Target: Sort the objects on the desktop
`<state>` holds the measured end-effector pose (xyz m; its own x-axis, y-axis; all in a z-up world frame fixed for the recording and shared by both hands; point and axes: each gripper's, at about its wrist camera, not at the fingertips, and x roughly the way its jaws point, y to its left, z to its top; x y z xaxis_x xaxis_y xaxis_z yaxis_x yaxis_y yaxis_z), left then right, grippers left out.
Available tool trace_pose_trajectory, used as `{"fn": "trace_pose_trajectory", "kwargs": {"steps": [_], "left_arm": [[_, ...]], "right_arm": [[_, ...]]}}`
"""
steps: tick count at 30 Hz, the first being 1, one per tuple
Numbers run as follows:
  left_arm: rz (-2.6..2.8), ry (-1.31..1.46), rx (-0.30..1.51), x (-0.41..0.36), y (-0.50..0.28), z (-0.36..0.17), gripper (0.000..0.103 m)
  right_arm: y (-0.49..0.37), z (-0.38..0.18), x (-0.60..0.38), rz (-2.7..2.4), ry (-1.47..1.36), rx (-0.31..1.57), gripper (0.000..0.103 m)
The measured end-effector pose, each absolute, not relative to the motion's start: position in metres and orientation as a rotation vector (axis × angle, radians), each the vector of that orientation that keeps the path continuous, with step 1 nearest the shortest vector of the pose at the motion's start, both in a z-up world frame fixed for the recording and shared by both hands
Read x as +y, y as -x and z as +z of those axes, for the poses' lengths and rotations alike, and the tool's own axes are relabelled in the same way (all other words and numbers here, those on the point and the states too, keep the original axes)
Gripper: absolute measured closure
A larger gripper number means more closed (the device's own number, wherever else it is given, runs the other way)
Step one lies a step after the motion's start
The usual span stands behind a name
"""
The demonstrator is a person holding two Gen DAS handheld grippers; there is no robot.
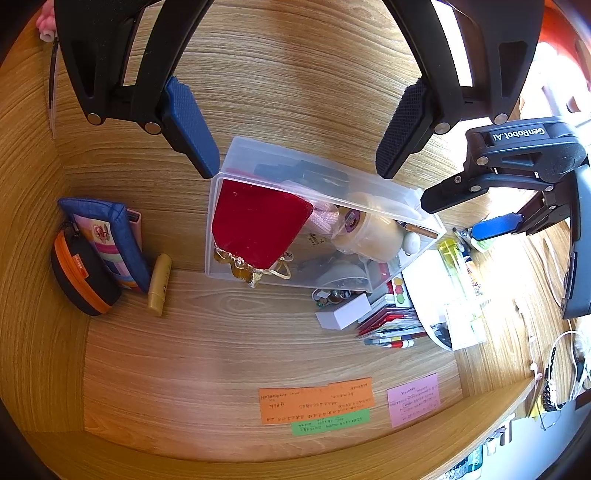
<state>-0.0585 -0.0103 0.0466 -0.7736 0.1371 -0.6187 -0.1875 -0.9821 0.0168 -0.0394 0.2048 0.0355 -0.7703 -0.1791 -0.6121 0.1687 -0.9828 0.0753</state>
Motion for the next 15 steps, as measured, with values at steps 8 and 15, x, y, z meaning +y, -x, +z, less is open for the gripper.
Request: {"fn": "trace_pose_trajectory", "kwargs": {"steps": [8, 15], "left_arm": [[2.814, 0.946, 0.156, -0.0051, 0.0542, 0.0489, 0.009], [2.807, 0.943, 0.157, -0.0043, 0.0533, 0.0497, 0.009]], "right_arm": [[0.0383, 0.0372, 0.2052, -2.787, -0.962, -0.016, 0.018], [0.0374, 0.0376, 0.2051, -2.786, -0.960, -0.013, 0.018]]}}
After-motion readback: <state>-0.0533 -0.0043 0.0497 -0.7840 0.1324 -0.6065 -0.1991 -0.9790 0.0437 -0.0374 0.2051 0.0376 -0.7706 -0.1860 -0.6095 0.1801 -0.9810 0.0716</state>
